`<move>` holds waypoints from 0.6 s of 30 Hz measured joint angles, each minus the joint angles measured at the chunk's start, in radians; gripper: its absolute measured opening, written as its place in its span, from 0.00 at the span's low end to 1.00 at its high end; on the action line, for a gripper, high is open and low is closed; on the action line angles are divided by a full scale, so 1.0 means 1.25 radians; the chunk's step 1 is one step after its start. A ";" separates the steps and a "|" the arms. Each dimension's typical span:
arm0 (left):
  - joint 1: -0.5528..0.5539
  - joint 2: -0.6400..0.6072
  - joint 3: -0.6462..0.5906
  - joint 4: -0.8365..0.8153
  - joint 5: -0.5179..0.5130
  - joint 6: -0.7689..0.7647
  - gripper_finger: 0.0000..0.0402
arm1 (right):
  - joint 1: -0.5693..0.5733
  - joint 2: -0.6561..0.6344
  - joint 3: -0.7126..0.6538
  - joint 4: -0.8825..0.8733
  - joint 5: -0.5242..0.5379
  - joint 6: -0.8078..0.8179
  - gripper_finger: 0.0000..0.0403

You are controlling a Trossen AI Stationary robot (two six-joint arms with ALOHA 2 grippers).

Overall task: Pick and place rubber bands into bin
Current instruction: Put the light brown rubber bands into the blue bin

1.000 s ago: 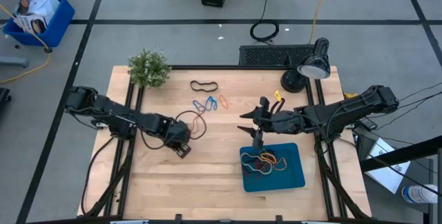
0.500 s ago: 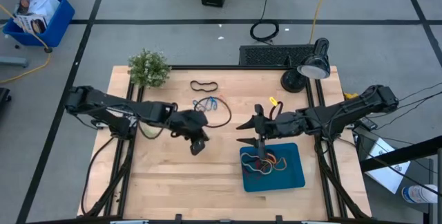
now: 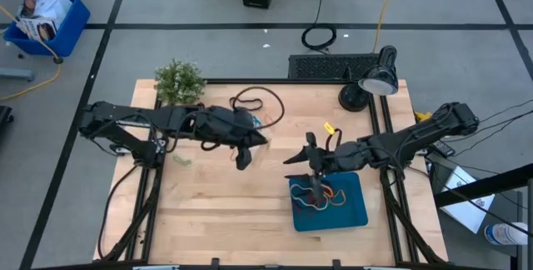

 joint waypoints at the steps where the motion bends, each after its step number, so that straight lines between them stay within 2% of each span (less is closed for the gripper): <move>1: 0.002 0.000 0.000 0.014 -0.002 0.007 0.02 | 0.000 0.008 0.000 0.030 0.015 -0.014 0.45; 7: 0.010 0.000 0.000 0.076 -0.005 0.016 0.04 | -0.002 0.084 0.000 0.180 0.111 -0.085 0.45; 13: 0.009 0.000 0.000 0.107 -0.005 0.025 0.01 | -0.009 0.122 0.000 0.212 0.286 -0.063 0.44; 18: 0.009 0.000 0.000 0.117 -0.005 0.026 0.05 | -0.019 0.131 0.000 0.270 0.295 -0.052 0.41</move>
